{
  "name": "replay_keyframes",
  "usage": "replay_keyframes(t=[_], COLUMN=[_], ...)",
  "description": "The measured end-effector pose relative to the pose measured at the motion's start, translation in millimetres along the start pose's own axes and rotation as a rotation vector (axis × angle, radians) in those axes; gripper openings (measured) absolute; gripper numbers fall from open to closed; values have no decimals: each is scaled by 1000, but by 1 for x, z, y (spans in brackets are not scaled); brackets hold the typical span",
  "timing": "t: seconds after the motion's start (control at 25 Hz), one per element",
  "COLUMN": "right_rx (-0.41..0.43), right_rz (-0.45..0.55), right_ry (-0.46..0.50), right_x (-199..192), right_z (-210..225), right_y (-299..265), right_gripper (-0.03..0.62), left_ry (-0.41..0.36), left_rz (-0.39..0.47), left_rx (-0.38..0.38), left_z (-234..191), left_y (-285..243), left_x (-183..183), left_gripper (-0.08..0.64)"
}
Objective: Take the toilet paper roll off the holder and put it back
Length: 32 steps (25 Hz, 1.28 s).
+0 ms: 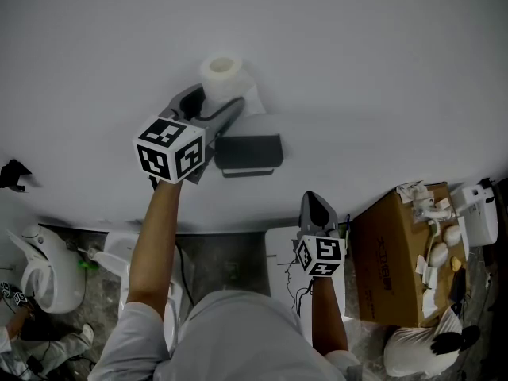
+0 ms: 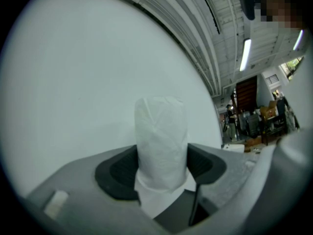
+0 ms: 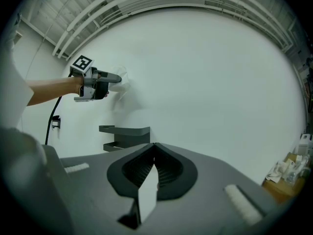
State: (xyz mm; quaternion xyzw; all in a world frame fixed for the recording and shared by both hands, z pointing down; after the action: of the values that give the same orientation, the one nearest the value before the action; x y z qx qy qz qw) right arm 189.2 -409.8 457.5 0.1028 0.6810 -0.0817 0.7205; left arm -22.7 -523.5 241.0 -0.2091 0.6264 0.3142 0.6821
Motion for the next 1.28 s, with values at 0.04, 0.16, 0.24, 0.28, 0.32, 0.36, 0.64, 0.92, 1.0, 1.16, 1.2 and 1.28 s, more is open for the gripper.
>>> replay_keyframes(t=[0.04, 0.16, 0.24, 0.28, 0.32, 0.36, 0.64, 0.92, 1.0, 1.16, 1.2, 1.28], right_rx=[1, 2, 4, 5, 6, 8, 10, 10, 12, 11, 10, 6], right_rz=[0, -1, 0, 2, 4, 6, 11, 14, 12, 3, 1, 1], right_ry=[0, 0, 1, -1, -3, -5, -4, -6, -4, 2, 2, -3], right_x=[0, 0, 1, 1, 1, 2, 3, 3, 2, 0, -1, -1], right_z=[0, 1, 1, 0, 0, -1, 0, 2, 1, 3, 4, 6], right_y=[0, 0, 0, 0, 0, 0, 1, 2, 3, 2, 3, 3], right_gripper=[2, 2, 2, 1, 1, 2, 1, 2, 1, 2, 1, 2], left_ry=[0, 7, 8, 8, 9, 9, 24, 35, 41, 44, 47, 52], left_rz=[0, 0, 0, 0, 1, 2, 0, -26, -37, -58, -60, -64], left_rx=[0, 1, 3, 3, 3, 3, 5, -2, -4, 3, 2, -7], left_z=[0, 0, 1, 1, 1, 1, 3, 7, 9, 9, 10, 13], left_y=[0, 0, 0, 1, 1, 2, 1, 0, -1, -3, -3, -2], left_x=[0, -2, -3, -3, -3, -3, -10, -33, -41, -59, -64, -73], left_gripper=[293, 293, 293, 292, 292, 293, 293, 292, 293, 291, 291, 291])
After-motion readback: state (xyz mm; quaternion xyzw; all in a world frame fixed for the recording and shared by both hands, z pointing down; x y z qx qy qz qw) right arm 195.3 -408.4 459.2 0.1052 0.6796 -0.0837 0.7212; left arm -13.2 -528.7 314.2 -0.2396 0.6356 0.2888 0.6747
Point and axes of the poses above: the fingertips, and each gripper's own axes: y backward along the fingers, z to its right, x out of its top, the point moved 4 cm from there along y, backward along the fingers, and after that the axes turned 4 degrees about z, right-handed, at the moved point
